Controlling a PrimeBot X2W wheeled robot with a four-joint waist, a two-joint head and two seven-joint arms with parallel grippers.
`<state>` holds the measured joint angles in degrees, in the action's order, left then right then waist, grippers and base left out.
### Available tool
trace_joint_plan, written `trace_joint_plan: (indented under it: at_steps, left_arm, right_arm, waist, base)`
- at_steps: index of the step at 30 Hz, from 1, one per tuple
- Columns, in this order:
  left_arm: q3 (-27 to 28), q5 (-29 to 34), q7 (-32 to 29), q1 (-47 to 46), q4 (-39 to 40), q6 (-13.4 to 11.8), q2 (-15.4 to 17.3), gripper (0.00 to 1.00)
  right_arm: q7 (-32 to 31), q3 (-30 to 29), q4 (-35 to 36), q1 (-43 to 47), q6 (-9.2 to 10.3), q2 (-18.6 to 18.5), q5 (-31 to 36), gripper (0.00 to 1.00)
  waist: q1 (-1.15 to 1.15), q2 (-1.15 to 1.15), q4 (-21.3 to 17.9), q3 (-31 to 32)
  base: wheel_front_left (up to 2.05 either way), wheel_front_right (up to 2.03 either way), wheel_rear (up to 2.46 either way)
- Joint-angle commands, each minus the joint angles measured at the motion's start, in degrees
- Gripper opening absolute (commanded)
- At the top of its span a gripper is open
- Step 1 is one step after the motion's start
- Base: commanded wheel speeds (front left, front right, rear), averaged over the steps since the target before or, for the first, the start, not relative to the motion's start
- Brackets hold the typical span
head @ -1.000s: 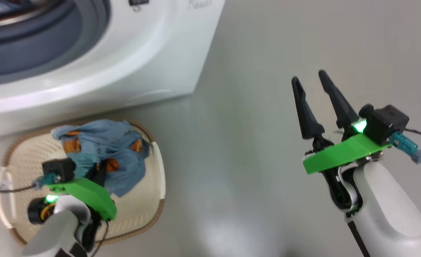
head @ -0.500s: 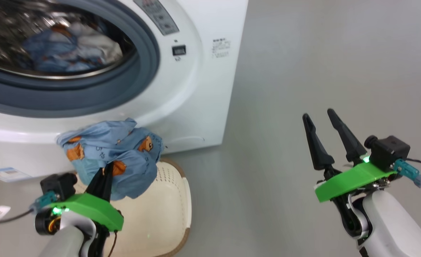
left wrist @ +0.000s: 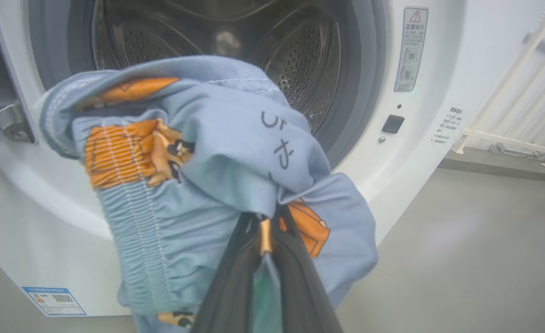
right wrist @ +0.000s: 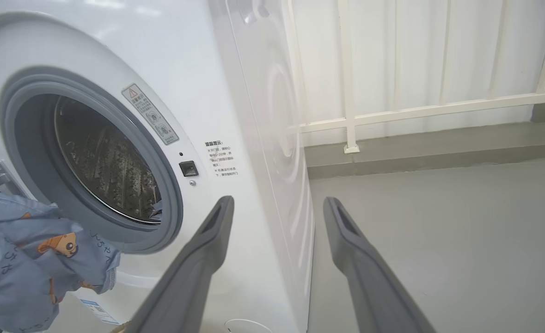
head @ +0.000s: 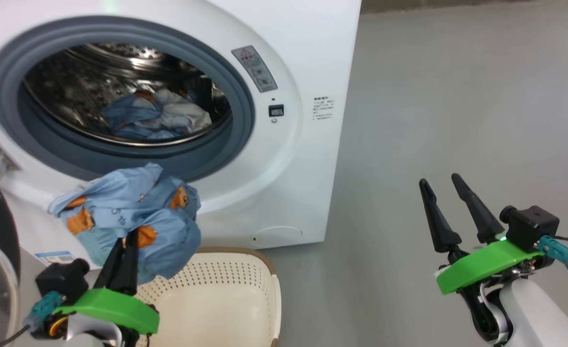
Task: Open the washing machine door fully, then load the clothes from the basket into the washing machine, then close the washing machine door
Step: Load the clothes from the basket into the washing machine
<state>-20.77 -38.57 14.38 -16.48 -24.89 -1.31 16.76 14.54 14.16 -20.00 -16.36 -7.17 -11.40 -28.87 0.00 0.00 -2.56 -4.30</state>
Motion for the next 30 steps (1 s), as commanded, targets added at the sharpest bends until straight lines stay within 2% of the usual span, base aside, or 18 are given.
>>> trace_joint_plan:
  at_steps: [1, 14, 23, 30]
  left_arm:
    - [2.6, 1.0, 0.6, -0.2, 2.3, -0.7, 1.8, 0.0]
    - [3.5, 2.0, 0.4, 3.2, 9.6, -4.0, 2.9, 0.0]
    - [3.4, 1.7, 0.0, 2.7, 10.9, -4.6, 3.0, 0.0]
    - [3.2, 2.4, -1.0, -1.9, 10.4, -4.6, 3.5, 0.0]
  right_arm:
    - [0.5, 0.9, 1.2, 0.6, -0.32, -0.9, -0.6, 1.0]
    - [0.5, 1.0, 1.4, 1.1, -0.32, -1.7, -0.7, 1.0]
    - [0.5, 1.0, 1.4, 0.8, -0.32, -1.9, -0.4, 1.0]
    - [0.5, 1.4, 1.8, -0.2, -0.32, -2.0, -0.2, 1.0]
  waist:
    - [0.0, 0.0, 0.8, 1.5]
    - [0.0, 0.0, 0.8, 2.0]
    - [0.0, 0.0, 0.5, 1.7]
    - [0.0, 0.0, -0.8, -0.9]
  base:
    - [0.0, 0.0, 0.0]
    - [0.0, 0.0, 0.0]
    - [0.0, 0.0, 0.0]
    - [0.0, 0.0, 0.0]
